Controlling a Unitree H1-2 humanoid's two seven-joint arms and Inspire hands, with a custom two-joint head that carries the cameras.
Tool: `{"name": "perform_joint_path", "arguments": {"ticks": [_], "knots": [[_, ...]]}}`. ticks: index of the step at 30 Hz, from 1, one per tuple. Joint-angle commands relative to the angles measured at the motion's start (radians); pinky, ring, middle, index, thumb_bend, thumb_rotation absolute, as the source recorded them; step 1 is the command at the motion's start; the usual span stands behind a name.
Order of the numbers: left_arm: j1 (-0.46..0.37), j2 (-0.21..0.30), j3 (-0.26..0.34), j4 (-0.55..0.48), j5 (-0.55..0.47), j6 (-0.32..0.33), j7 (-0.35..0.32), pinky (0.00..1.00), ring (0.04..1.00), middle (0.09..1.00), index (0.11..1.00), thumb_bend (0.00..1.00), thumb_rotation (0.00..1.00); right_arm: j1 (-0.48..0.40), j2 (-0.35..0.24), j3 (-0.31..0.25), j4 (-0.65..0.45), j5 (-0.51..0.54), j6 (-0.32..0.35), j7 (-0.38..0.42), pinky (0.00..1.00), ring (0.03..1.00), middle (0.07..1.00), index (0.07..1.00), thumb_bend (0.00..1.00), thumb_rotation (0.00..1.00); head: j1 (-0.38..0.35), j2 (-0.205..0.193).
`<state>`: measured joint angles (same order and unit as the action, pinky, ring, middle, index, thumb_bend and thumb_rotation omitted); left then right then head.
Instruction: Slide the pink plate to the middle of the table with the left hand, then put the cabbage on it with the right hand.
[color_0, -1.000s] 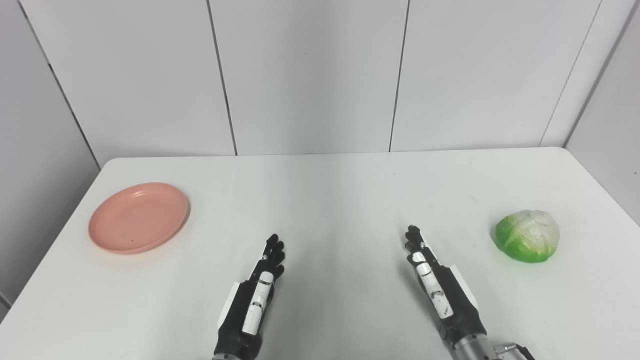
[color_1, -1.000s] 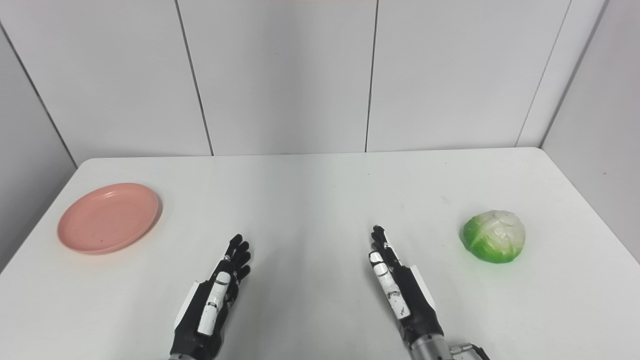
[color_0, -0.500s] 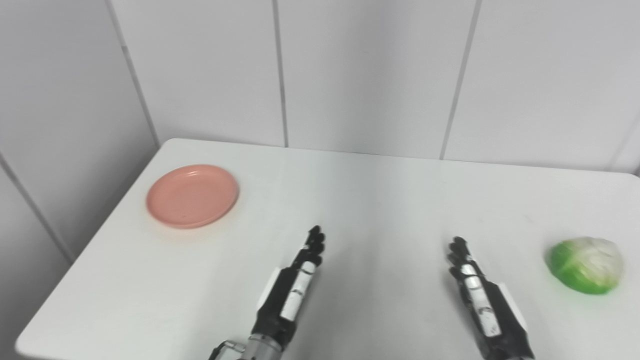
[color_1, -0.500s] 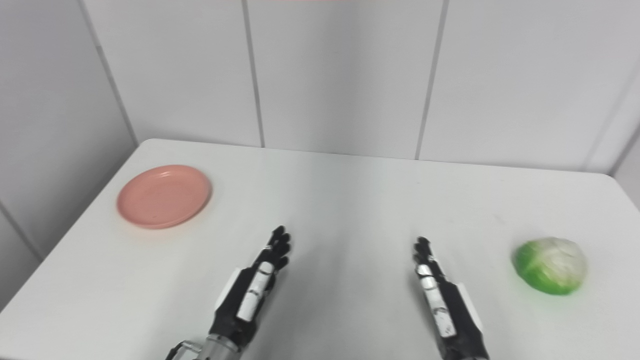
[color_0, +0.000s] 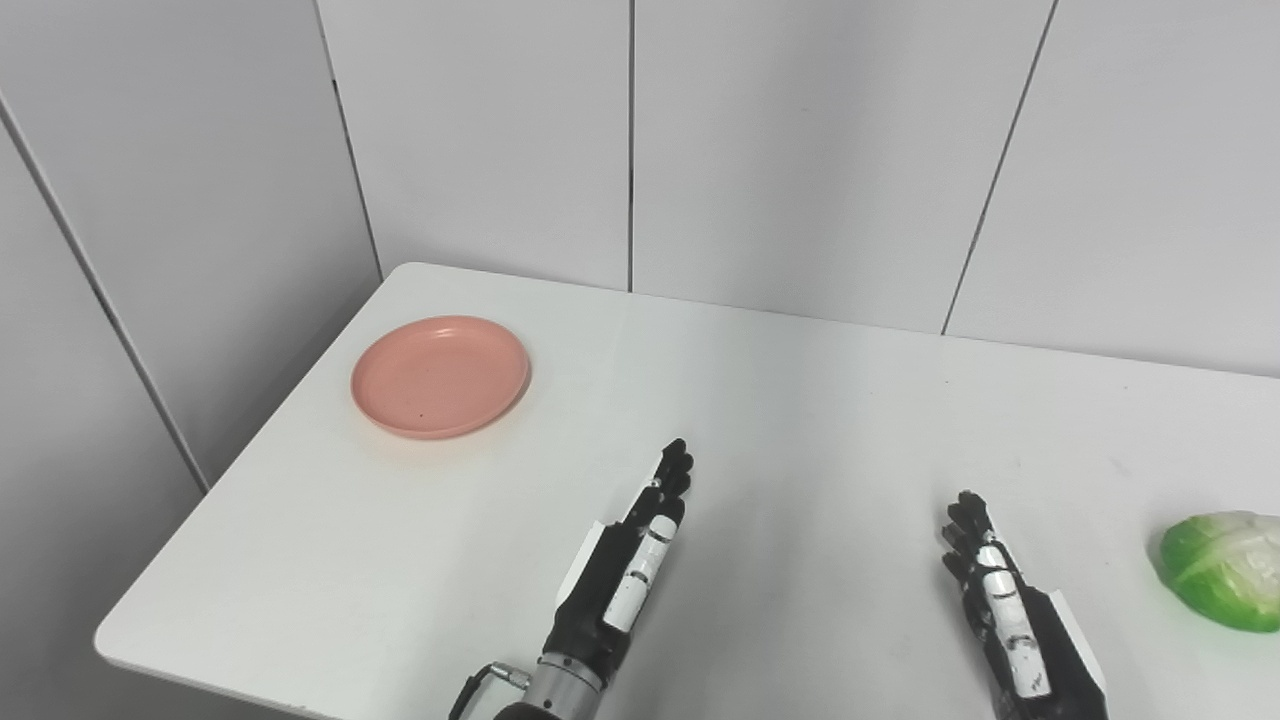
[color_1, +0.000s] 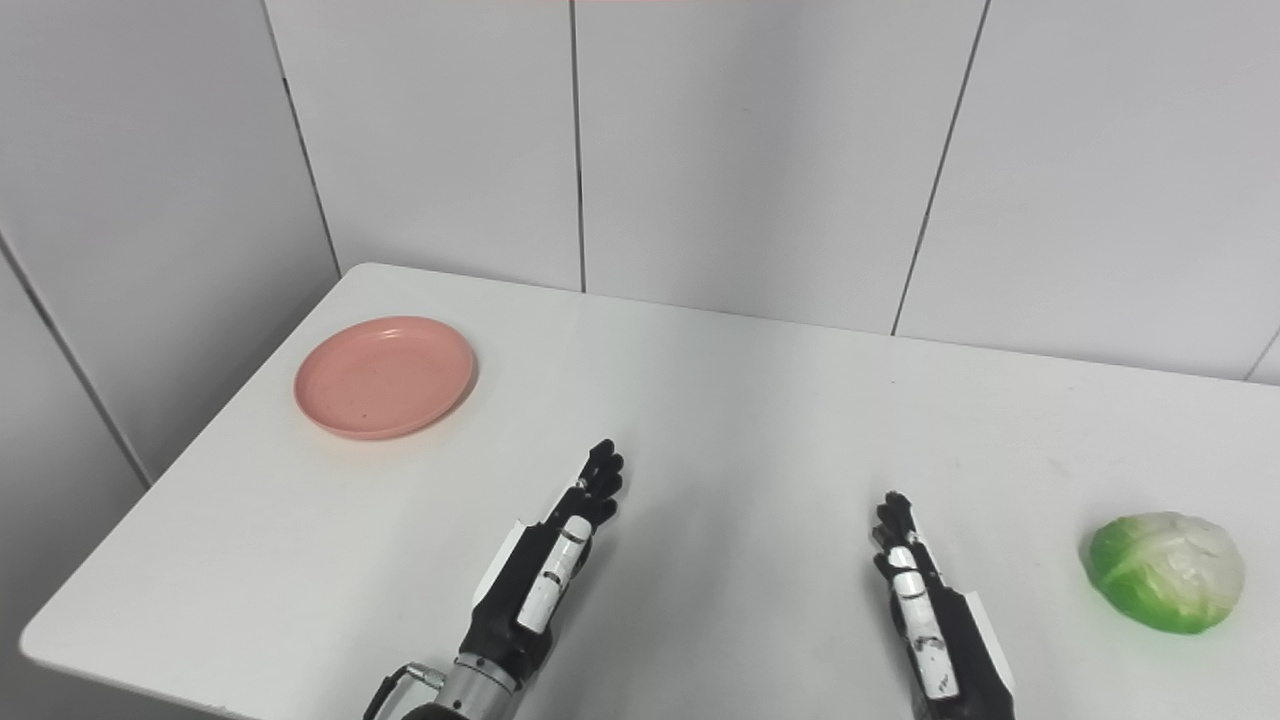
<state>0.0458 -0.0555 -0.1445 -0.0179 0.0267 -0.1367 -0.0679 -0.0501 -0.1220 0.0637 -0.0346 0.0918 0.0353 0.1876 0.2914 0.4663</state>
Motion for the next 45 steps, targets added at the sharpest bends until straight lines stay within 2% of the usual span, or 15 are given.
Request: {"name": "perform_joint_path", "arguments": {"ticks": [1,5,13,15,18,20,25,28,31,39,45], "knots": [[0.028,-0.026,-0.016,0.111,-0.022,0.022,-0.015,1.0,1.0,1.0,1.0,0.43,1.0,0.006,-0.001,0.001,0.0,0.001,0.02,0.003,1.0,1.0,1.0,1.0,0.14,1.0,0.0,0.001],[0.031,-0.023,-0.017,0.099,-0.033,0.034,-0.02,1.0,1.0,1.0,1.0,0.42,1.0,0.008,0.003,0.003,-0.008,-0.002,0.023,-0.001,1.0,1.0,1.0,1.0,0.12,1.0,0.003,-0.003],[0.033,-0.024,-0.013,-0.039,-0.067,0.142,-0.025,1.0,1.0,1.0,1.0,0.37,1.0,0.008,0.004,0.004,-0.011,0.0,0.021,0.001,1.0,1.0,1.0,1.0,0.12,1.0,0.011,-0.006],[0.023,-0.02,-0.011,-0.062,-0.081,0.146,-0.032,1.0,1.0,1.0,1.0,0.38,1.0,0.007,0.004,0.004,-0.01,-0.002,0.02,-0.001,1.0,1.0,1.0,1.0,0.11,1.0,0.017,-0.01],[0.002,-0.011,-0.005,-0.097,-0.089,0.149,-0.037,1.0,1.0,1.0,1.0,0.46,1.0,0.008,0.004,0.005,-0.012,-0.003,0.025,-0.002,1.0,1.0,1.0,1.0,0.11,1.0,0.019,-0.014],[-0.026,0.001,0.002,-0.128,-0.101,0.158,-0.047,1.0,1.0,1.0,1.0,0.45,1.0,0.007,0.004,0.005,-0.01,-0.001,0.023,0.0,1.0,1.0,1.0,1.0,0.1,1.0,0.017,-0.014],[-0.104,0.014,0.042,-0.242,-0.12,0.272,-0.031,0.98,0.97,0.984,0.982,0.4,1.0,0.01,0.009,0.007,-0.012,-0.002,0.023,-0.003,1.0,1.0,1.0,1.0,0.11,1.0,0.016,-0.014],[-0.163,0.035,0.076,-0.277,-0.126,0.316,-0.026,0.97,0.969,0.976,0.968,0.41,1.0,0.012,0.009,0.007,-0.019,0.001,0.027,-0.002,1.0,1.0,1.0,1.0,0.1,1.0,0.019,-0.011],[-0.217,0.066,0.112,-0.284,-0.147,0.342,-0.034,0.97,0.954,0.963,0.951,0.46,1.0,0.012,0.008,0.006,-0.018,0.002,0.024,0.0,1.0,1.0,1.0,1.0,0.11,1.0,0.022,-0.011],[-0.344,0.131,0.194,-0.305,-0.161,0.401,-0.017,0.97,0.932,0.939,0.929,0.45,1.0,0.011,0.007,0.005,-0.011,0.005,0.018,0.001,1.0,1.0,1.0,1.0,0.09,1.0,0.029,-0.015],[-0.441,0.218,0.256,-0.27,-0.147,0.42,-0.015,0.95,0.914,0.92,0.903,0.45,1.0,0.011,0.006,0.003,-0.012,0.006,0.019,0.001,1.0,1.0,1.0,1.0,0.09,1.0,0.042,-0.021]]}}
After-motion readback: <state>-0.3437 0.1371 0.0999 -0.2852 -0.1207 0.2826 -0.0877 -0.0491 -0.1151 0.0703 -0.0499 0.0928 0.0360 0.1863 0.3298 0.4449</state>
